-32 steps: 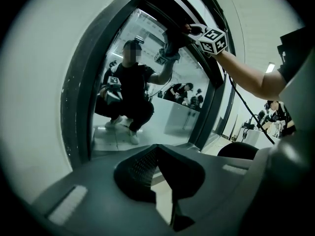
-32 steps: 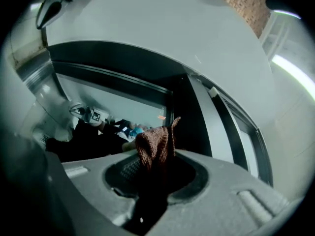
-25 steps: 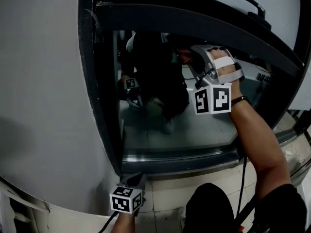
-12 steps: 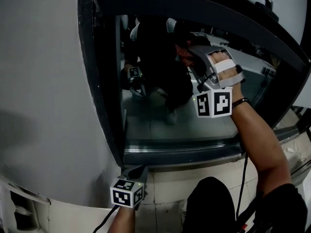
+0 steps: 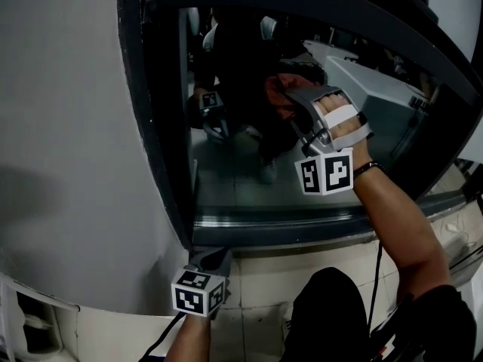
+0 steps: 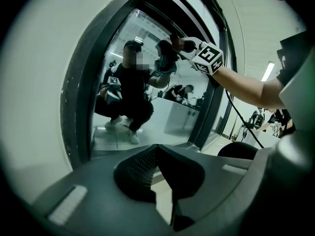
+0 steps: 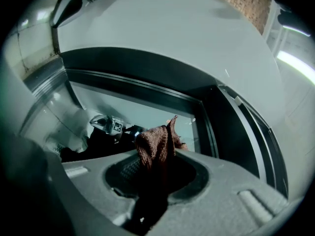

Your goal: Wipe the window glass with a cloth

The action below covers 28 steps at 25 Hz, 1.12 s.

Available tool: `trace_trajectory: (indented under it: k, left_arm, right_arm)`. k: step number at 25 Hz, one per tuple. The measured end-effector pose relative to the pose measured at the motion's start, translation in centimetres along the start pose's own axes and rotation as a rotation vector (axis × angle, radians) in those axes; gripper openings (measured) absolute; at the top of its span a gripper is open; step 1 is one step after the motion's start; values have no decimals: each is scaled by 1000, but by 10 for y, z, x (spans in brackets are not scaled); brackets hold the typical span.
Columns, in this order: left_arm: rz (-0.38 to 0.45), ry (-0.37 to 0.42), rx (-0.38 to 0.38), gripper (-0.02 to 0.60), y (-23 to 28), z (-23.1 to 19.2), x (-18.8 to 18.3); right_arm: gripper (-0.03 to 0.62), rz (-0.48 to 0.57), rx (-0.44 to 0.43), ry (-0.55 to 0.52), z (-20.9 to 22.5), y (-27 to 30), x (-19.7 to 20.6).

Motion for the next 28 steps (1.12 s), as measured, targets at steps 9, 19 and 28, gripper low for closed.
trace_trajectory:
  k: [9, 19, 28]
  left_arm:
    - [6, -4, -1, 17, 1, -4, -2]
    - [-2, -7, 2, 17, 4, -5, 0]
    - [-6, -9, 4, 17, 6, -4, 2]
  right_arm:
    - [73, 35, -73, 18, -57, -12, -16]
    - [74, 54, -123, 41, -95, -22, -25]
    - [73, 56, -194, 82, -135, -33, -32]
Point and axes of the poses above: the fingertips, and each gripper's own axes: y forward along the fingers, z to its right, x out of its underside, the point moved 6 cm from there along -y, backward along the fingers, and after that the axes turned 3 degrees about -z, right-handed, at the moved point
